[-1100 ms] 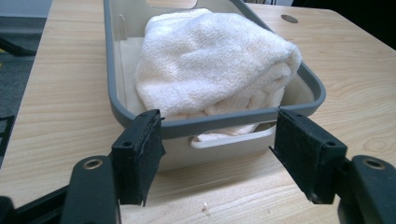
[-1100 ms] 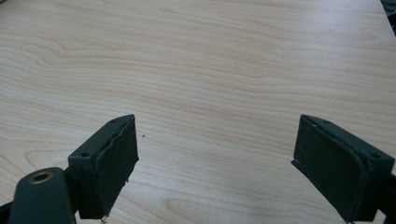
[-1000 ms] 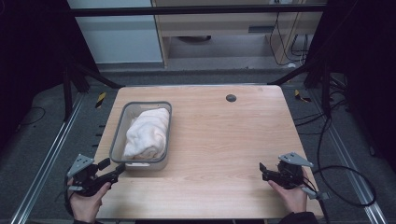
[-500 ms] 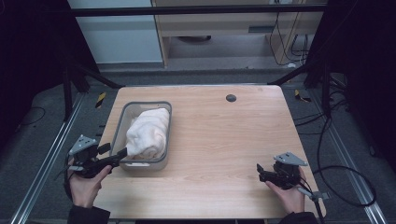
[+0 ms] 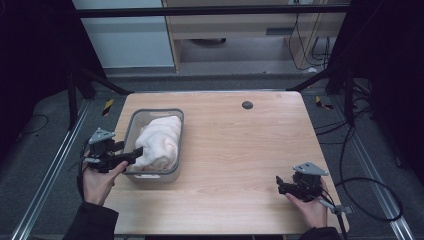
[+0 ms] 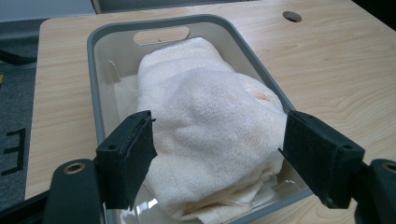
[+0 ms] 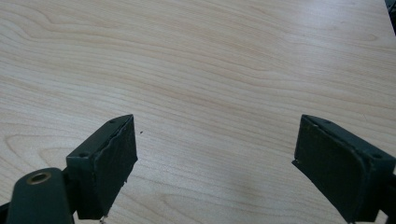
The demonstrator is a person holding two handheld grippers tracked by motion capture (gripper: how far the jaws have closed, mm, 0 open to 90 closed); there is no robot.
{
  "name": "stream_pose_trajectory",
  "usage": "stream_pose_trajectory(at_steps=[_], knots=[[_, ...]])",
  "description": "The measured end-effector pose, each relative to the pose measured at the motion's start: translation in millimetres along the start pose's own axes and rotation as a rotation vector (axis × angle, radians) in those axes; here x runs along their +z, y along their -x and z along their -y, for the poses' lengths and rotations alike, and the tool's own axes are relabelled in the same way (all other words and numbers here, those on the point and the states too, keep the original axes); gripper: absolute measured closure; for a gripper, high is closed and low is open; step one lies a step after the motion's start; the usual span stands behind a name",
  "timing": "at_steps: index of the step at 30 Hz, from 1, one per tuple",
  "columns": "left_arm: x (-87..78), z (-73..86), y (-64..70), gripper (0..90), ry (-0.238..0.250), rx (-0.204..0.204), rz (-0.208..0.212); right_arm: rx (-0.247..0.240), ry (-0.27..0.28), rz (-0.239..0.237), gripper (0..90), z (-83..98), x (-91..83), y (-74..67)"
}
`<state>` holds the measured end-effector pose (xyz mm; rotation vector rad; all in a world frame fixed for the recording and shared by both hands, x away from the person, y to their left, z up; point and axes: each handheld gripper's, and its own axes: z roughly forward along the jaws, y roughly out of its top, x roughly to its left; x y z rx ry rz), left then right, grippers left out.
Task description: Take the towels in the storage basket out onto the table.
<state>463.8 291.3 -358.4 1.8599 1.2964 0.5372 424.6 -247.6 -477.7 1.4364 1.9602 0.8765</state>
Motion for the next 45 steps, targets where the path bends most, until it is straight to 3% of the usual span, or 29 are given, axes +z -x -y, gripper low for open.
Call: stream_pose_trajectory(at_steps=[15,21,31,45], knots=[[36.0,-27.3,6.6,20.1,-0.097,0.028,-0.018,-0.019,-0.021,0.009,12.7,1.1,2.1,1.7],[44.2,-35.0,10.2,18.1,-0.123,0.046,-0.005,-0.023,-0.018,0.016,12.1,1.4,3.0,2.0],[60.8,-48.4,19.9,15.8,-0.178,0.083,-0.028,-0.025,-0.023,0.002,12.1,1.7,4.0,3.0],[96.4,-45.9,26.8,12.8,-0.295,0.089,-0.037,-0.009,-0.033,-0.008,12.1,2.3,4.7,6.8]])
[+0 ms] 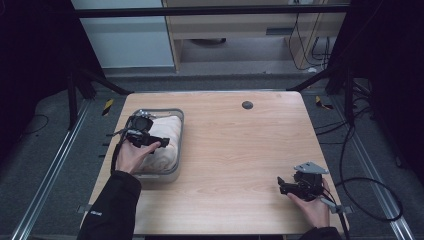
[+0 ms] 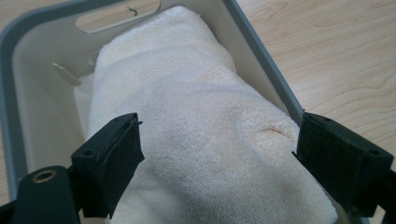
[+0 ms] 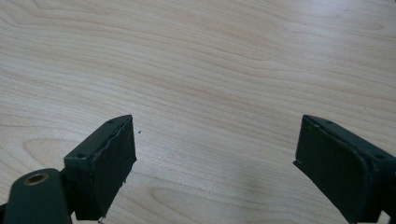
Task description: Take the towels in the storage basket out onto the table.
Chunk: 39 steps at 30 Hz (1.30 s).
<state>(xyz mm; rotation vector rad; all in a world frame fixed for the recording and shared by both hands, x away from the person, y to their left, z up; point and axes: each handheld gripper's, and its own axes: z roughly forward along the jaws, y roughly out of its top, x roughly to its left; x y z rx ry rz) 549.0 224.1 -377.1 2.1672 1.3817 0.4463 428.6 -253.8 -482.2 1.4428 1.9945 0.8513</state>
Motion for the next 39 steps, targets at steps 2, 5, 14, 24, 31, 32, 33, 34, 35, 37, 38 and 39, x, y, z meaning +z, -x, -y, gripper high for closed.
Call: stream_pose_trajectory(at_steps=[2,5,14,24,31,32,33,34,35,37,38,39], knots=[[5.3,1.4,0.1,11.7,-0.009,-0.007,0.002,-0.002,-0.003,-0.002,12.1,0.0,0.4,0.3],[12.6,4.3,-1.2,10.5,-0.036,-0.014,0.006,0.003,-0.01,-0.004,11.8,0.3,1.0,0.3],[29.0,14.5,-4.2,6.1,-0.066,-0.04,0.004,-0.001,-0.036,-0.015,10.5,1.5,4.3,-0.1],[48.9,28.5,-8.7,5.6,-0.133,-0.09,0.025,-0.003,-0.053,-0.025,9.7,2.1,6.2,-0.4],[48.2,28.3,-7.6,23.5,-0.155,-0.099,0.057,-0.004,-0.058,-0.031,9.7,2.2,6.3,-0.6],[48.1,28.2,-7.3,25.9,-0.155,-0.102,0.058,-0.004,-0.058,-0.032,9.7,2.2,6.3,-0.6],[48.0,28.2,-7.2,28.4,-0.156,-0.107,0.059,-0.004,-0.058,-0.032,9.7,2.2,6.3,-0.7],[47.8,28.1,-7.0,30.7,-0.156,-0.11,0.057,-0.005,-0.059,-0.032,9.7,2.2,6.4,-0.6],[47.4,28.0,-6.9,33.9,-0.156,-0.112,0.058,-0.003,-0.06,-0.033,9.7,2.2,6.4,-0.8],[46.1,27.3,-6.7,39.4,-0.159,-0.113,0.058,-0.004,-0.06,-0.036,9.7,2.3,6.6,-0.8],[45.2,27.1,-6.9,42.4,-0.154,-0.109,0.058,-0.004,-0.061,-0.036,9.7,2.3,6.6,-0.8],[44.6,27.1,-7.1,46.0,-0.15,-0.106,0.059,-0.006,-0.061,-0.036,9.7,2.3,6.7,-0.7]])
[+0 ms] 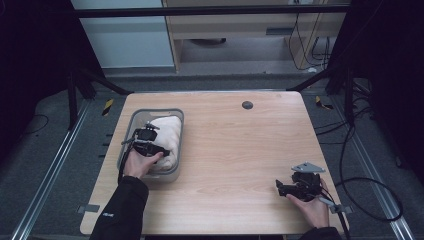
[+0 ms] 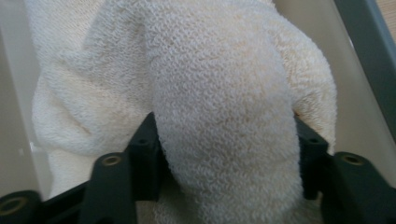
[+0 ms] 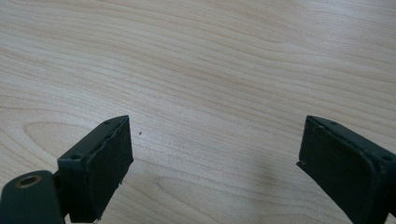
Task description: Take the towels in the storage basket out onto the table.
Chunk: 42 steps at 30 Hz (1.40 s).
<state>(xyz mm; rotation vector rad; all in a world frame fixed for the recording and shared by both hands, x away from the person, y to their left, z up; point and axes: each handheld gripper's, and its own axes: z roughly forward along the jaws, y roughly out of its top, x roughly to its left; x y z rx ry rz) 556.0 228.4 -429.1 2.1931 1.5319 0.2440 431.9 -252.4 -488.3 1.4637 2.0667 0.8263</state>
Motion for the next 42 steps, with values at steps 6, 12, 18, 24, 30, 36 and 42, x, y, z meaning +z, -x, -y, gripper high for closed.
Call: stream_pose_trajectory(at_steps=[6,12,18,24,30,36,42], knots=[[-7.8,2.9,-3.1,56.1,0.049,0.005,0.019,0.002,0.002,-0.002,10.0,-0.1,-0.2,-0.1],[-26.2,6.5,-7.9,58.1,0.13,-0.007,0.033,0.007,0.018,-0.011,12.3,-0.5,-1.6,0.7],[-54.7,6.4,-13.0,58.3,0.207,-0.005,0.024,0.009,0.022,-0.012,12.3,-0.4,-1.8,0.3],[-79.6,6.7,-18.6,58.3,0.275,-0.012,0.028,0.004,0.028,-0.009,12.4,-0.5,-1.9,0.9],[-106.1,5.0,-18.6,58.3,0.351,-0.011,0.044,0.005,0.03,-0.009,12.4,-0.5,-2.1,0.9],[-126.9,0.8,-15.2,58.3,0.403,0.002,0.052,0.008,0.034,-0.013,12.4,-0.7,-2.7,0.9],[-143.6,-0.8,-15.0,58.3,0.44,0.003,0.052,0.008,0.035,-0.01,12.4,-0.7,-2.9,1.1]])
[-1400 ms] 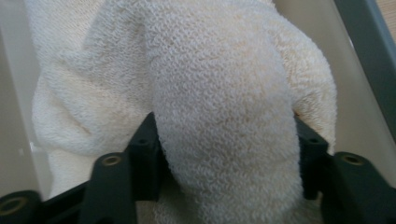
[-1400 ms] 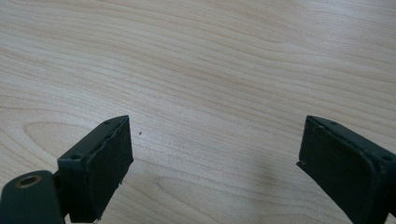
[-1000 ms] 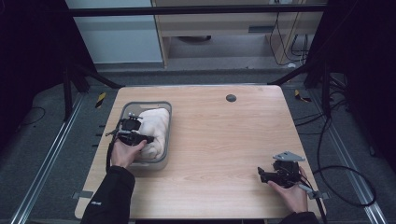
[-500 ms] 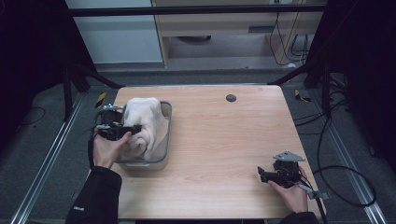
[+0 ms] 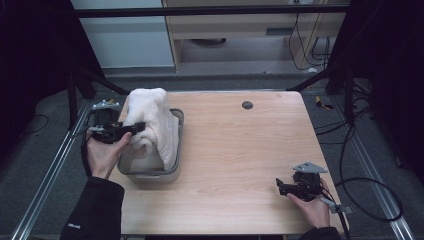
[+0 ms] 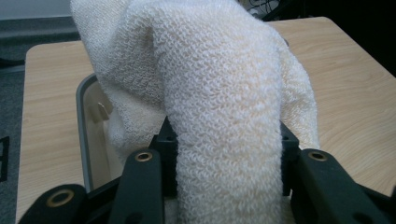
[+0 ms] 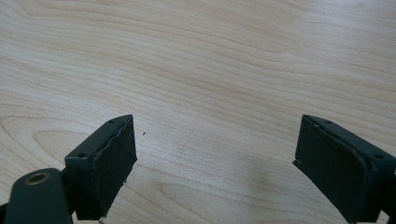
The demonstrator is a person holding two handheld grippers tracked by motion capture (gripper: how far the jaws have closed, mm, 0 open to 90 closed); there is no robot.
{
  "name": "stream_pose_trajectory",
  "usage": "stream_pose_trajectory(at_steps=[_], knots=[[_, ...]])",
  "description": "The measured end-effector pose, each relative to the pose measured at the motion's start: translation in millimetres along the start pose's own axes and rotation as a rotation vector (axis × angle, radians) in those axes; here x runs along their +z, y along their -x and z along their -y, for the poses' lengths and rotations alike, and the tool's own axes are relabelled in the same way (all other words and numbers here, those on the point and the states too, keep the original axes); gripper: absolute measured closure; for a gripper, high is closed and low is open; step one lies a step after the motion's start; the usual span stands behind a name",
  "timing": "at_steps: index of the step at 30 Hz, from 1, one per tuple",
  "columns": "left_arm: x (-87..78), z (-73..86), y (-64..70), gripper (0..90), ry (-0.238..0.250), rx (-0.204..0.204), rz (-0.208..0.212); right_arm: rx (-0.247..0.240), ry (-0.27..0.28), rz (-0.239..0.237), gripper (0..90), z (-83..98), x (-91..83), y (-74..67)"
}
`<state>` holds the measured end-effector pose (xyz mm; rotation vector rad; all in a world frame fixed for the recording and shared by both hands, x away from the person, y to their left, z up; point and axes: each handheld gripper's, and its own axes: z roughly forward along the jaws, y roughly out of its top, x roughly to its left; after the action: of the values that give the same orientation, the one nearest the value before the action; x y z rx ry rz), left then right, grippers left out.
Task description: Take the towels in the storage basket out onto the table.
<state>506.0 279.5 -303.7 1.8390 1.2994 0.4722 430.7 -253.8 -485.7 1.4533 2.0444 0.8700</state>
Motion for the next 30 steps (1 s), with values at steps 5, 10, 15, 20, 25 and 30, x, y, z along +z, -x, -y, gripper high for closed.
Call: stream_pose_trajectory(at_steps=[5,10,15,20,25,30], knots=[[-12.0,-5.0,-2.7,58.3,0.033,-0.01,0.002,-0.001,-0.001,0.001,12.4,0.0,0.1,0.0],[-24.0,-8.6,-4.5,58.3,0.065,-0.019,0.011,-0.004,0.002,0.003,12.4,0.0,0.1,0.6],[-33.0,-12.6,-1.8,58.3,0.091,-0.013,0.02,-0.002,0.004,0.004,12.4,0.0,-0.1,0.4],[-38.5,-16.4,5.2,58.2,0.11,-0.002,0.039,0.0,0.004,0.004,12.4,-0.2,-0.5,0.6],[-39.8,-20.6,16.6,58.2,0.118,0.02,0.06,-0.003,0.01,0.005,12.4,-0.2,-0.8,1.2],[-38.9,-26.3,28.9,58.2,0.121,0.037,0.085,0.002,0.016,0.004,12.3,-0.3,-1.4,0.8]])
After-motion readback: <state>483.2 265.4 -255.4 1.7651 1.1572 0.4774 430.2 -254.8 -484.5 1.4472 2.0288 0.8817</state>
